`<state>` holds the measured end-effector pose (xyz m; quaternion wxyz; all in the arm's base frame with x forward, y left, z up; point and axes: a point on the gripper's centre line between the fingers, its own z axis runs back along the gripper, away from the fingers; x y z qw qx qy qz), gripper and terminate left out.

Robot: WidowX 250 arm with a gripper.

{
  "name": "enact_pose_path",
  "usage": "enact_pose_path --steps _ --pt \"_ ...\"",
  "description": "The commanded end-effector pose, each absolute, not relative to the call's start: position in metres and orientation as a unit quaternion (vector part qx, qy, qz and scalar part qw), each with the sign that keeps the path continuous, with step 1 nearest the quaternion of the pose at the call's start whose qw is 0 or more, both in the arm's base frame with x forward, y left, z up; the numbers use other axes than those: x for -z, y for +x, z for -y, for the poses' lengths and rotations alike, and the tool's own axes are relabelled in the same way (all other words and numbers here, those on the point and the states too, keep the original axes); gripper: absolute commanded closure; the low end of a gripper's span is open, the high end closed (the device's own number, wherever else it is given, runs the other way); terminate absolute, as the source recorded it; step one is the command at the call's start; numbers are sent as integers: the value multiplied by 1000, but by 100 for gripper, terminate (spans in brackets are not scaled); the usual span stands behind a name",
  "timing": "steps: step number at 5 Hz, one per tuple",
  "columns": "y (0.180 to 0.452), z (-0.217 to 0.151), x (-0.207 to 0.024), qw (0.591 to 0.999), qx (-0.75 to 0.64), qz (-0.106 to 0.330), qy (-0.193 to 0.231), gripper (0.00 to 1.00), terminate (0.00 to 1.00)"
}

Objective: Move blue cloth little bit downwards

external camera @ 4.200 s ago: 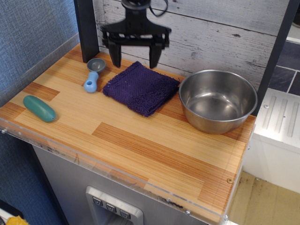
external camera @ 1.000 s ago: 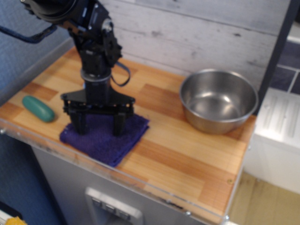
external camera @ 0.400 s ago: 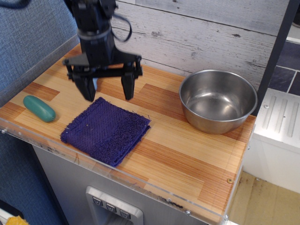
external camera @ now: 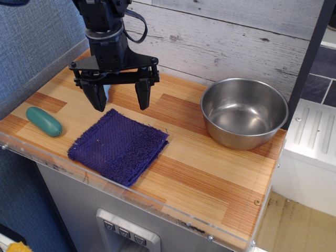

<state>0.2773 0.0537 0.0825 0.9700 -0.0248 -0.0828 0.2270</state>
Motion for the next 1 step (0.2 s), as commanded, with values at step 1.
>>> enact_pose_path --steps 1 --pt "280 -58 -96 966 -231 108 -25 0 100"
